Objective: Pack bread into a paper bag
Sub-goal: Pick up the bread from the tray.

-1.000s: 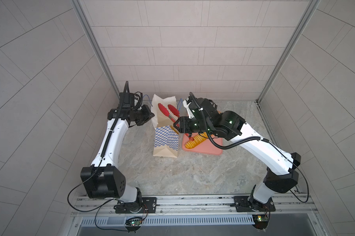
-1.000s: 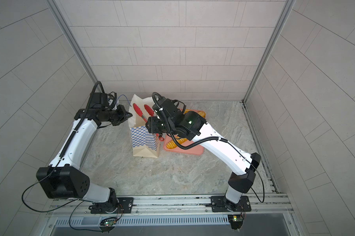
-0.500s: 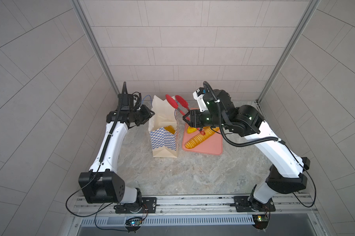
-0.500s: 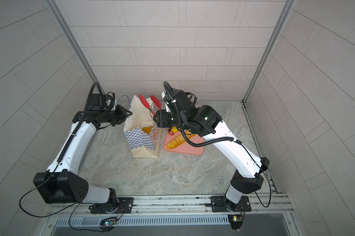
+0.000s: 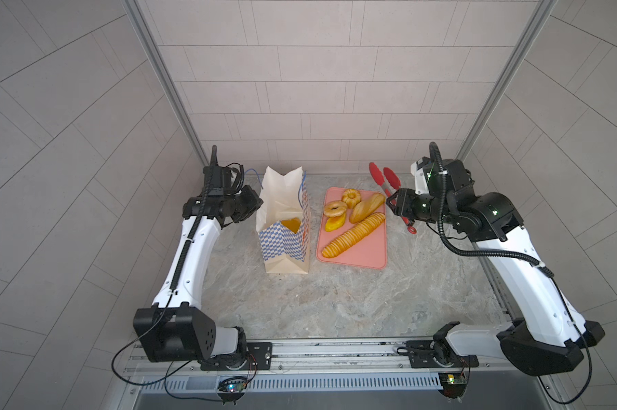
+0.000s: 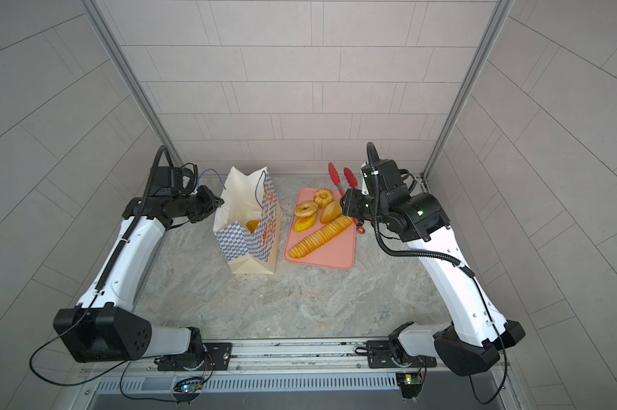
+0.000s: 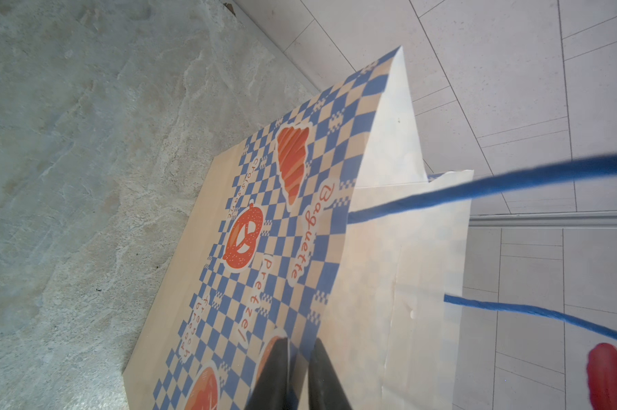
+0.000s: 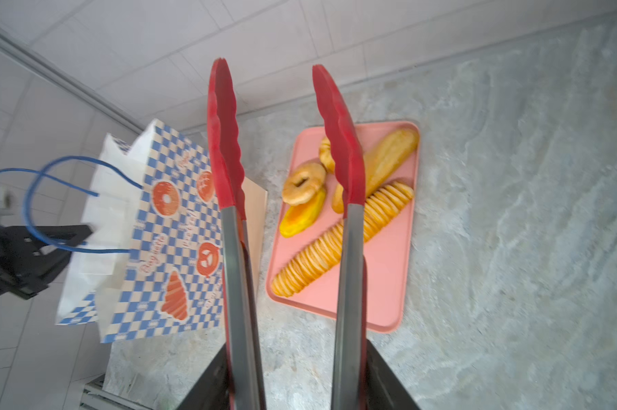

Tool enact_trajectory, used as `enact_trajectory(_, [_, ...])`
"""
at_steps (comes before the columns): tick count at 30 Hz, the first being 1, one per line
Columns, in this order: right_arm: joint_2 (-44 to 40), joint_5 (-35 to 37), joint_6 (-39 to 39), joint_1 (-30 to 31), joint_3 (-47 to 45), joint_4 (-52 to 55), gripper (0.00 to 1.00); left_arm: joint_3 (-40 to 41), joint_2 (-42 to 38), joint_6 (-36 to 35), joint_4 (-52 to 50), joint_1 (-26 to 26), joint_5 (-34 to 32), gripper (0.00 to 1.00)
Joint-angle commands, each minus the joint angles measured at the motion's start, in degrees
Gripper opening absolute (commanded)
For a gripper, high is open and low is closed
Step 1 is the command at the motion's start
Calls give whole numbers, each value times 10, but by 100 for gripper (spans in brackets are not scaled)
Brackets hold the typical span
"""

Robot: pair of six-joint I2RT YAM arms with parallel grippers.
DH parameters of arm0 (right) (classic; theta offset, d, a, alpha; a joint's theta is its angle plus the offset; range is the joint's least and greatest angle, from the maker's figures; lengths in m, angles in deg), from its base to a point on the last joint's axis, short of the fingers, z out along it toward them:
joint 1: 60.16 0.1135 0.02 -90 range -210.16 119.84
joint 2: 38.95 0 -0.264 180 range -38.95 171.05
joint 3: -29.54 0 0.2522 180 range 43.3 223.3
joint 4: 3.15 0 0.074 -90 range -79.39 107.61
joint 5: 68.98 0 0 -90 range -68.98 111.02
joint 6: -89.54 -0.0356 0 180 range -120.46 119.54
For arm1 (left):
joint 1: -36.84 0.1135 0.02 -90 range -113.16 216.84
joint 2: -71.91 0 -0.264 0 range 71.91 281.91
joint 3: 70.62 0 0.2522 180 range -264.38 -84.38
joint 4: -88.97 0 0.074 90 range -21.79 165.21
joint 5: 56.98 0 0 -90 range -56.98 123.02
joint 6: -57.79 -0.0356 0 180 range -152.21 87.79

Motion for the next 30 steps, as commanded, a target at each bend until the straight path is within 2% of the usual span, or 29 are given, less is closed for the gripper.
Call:
enact_trajectory(1, [-20,-36,6,-33,-70,-34,52,7,-12,2,-6,-7,-13,10])
enact_trajectory(6, [-26,-69,7,-68,-171,-76,52,7,-16,2,-14,-20,-19,0])
enact_trajectory(13, [2,-92,8,-98,-240,-125,52,6,-24,5,-27,-42,-25,0])
enact_trajectory(22, [70,-122,-15,-142,-240,-184,53,11,-36,-5,-53,-55,-31,0])
enact_trajectory(30, [159,-162,-47,-189,-184,-198,54,-9,-28,-25,-74,-55,-37,0])
